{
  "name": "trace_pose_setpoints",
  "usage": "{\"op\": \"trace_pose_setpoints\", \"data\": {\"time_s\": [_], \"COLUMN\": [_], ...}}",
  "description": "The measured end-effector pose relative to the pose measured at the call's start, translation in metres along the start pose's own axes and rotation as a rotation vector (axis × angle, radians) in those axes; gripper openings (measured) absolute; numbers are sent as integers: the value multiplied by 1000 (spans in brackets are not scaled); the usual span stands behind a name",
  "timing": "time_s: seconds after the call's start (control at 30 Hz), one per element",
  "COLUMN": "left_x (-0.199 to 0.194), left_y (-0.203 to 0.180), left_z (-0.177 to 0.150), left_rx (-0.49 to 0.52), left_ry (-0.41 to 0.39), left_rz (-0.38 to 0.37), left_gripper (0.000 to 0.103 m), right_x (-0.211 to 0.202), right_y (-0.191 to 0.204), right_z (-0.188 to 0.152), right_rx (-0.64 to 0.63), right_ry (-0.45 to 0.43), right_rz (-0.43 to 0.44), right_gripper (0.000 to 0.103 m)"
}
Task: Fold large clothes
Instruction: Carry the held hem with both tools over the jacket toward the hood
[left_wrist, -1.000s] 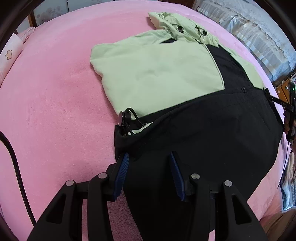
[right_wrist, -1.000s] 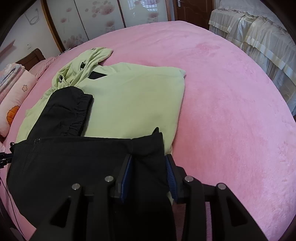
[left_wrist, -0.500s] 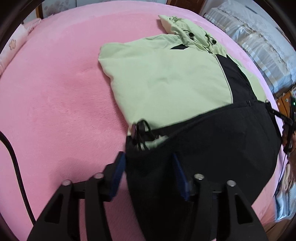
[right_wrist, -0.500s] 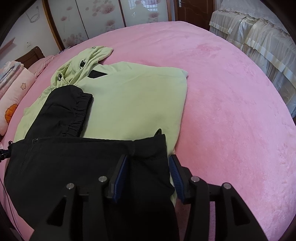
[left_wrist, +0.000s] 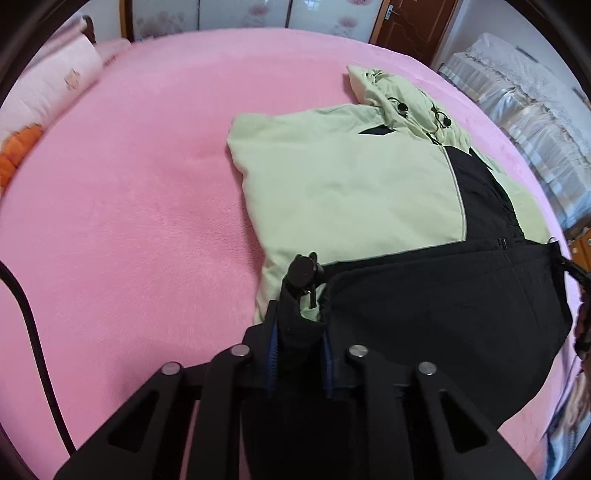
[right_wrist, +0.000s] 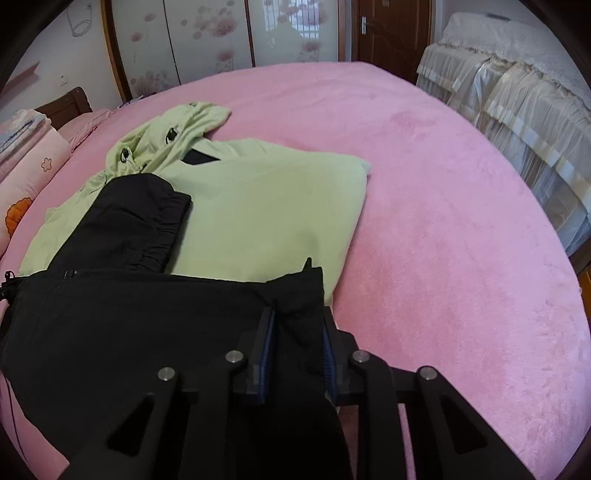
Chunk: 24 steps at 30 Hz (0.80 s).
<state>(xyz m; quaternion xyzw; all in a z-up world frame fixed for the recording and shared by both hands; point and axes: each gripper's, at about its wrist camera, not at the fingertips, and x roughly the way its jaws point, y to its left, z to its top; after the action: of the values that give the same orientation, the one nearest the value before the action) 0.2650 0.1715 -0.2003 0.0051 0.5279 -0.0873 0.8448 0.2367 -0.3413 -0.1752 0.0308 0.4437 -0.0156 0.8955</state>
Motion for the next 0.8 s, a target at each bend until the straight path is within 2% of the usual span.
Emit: {"op": "trace_pose_setpoints", "data": {"time_s": [0.1, 0.2, 0.43, 0.63, 0.8], "left_x": [-16, -35, -66, -71, -42], "left_y": [-14, -27, -41, -47, -52], "left_z": [0, 5, 22, 77, 145], "left_rx": [7, 25, 25, 35, 42], "left_ry": [-20, -51, -121, -186, -223], "left_rz": [100, 161, 224, 294, 360], "left_gripper": [15, 15, 15, 15, 15], "right_x": [-15, -34, -69, -83, -57], "right_y": [7, 14, 10, 11, 10], "right_z": [-2, -3, 7, 54, 112], "right_rx": [-14, -42, -14, -7, 30], "right_ry": [-32, -72, -159, -249, -292], "right_rz": [-11, -38, -62, -74, -99], "right_gripper": [13, 13, 13, 13, 13]}}
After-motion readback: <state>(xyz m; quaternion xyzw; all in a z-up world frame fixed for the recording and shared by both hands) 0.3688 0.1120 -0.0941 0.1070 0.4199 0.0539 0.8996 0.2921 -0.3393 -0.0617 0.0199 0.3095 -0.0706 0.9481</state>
